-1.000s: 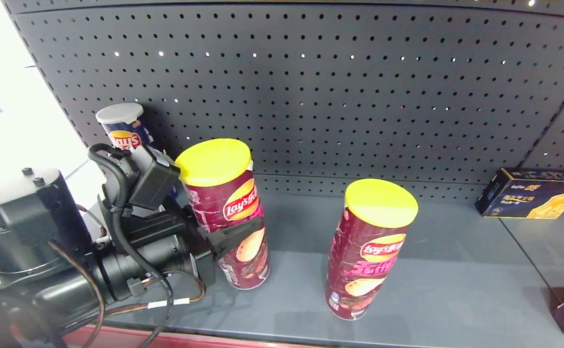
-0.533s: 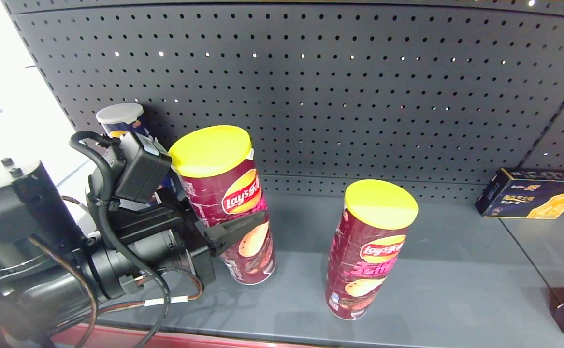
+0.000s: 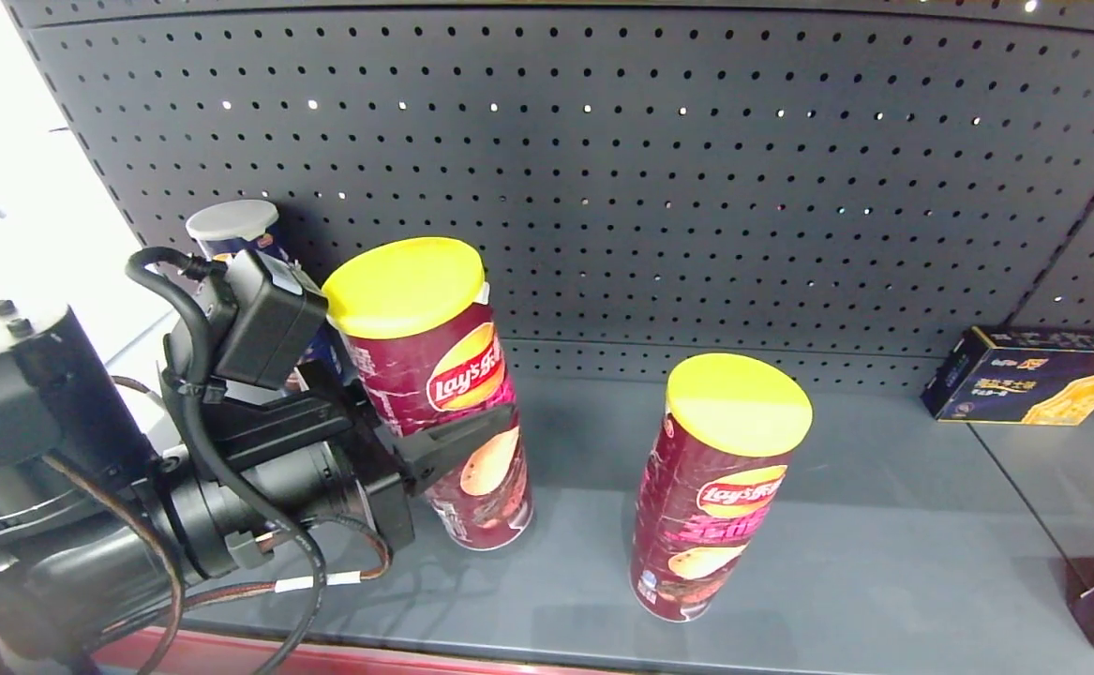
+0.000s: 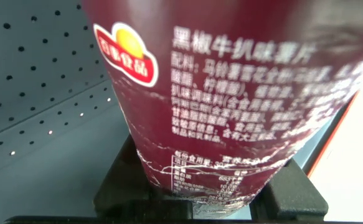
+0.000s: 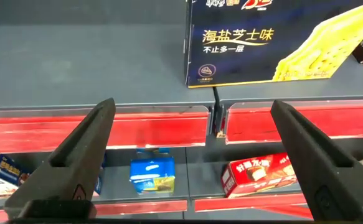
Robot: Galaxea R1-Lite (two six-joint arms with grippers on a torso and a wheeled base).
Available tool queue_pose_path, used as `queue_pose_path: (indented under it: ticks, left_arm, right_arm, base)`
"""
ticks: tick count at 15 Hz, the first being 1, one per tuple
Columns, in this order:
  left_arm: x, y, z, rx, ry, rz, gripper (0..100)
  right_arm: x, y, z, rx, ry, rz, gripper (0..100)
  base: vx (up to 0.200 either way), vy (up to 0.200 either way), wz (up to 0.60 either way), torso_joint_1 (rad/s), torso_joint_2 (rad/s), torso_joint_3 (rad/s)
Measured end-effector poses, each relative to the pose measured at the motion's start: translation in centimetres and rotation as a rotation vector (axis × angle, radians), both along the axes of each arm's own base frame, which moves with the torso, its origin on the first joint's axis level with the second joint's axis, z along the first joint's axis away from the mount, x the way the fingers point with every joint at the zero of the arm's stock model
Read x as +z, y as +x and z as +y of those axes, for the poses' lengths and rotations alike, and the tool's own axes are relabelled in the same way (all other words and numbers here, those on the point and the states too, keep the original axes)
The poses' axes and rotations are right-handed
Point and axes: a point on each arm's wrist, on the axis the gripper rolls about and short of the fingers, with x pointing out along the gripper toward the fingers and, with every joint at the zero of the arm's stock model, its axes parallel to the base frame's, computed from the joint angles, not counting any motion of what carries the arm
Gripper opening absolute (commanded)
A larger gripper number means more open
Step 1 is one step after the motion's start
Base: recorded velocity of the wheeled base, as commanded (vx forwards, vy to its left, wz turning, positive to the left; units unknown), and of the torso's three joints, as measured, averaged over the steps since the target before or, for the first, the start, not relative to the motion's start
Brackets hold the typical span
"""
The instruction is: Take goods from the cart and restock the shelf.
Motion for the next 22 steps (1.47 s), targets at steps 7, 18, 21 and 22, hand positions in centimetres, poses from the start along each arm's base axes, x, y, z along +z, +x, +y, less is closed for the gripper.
queue_pose_path:
  ticks: [7, 18, 21, 22]
  left_arm:
    - [1.2, 1.2, 0.0, -0.001, -0.002, -0.005, 0]
    - [2.3, 5.2, -1.1, 0.000, -0.008, -0.016, 0]
    - [0.9, 4.8, -0.9, 0.008, 0.020, 0.025, 0]
    - [0.5, 4.5, -0.9, 0.005, 0.028, 0.033, 0]
  right_arm:
    - [0.0, 0.0, 0.0, 0.000, 0.001, 0.001, 100]
    - [0.0, 0.0, 0.0, 0.000, 0.001, 0.002, 100]
    - [0.0, 0.0, 0.0, 0.000, 0.001, 0.003, 100]
    - [0.0, 0.0, 0.0, 0.000, 0.001, 0.003, 100]
  base:
    - [0.000, 0.000, 0.00, 0.000, 0.00, 0.000]
    - [0.000, 0.000, 0.00, 0.000, 0.00, 0.000]
    - [0.000, 0.000, 0.00, 0.000, 0.00, 0.000]
    - [0.000, 0.000, 0.00, 0.000, 0.00, 0.000]
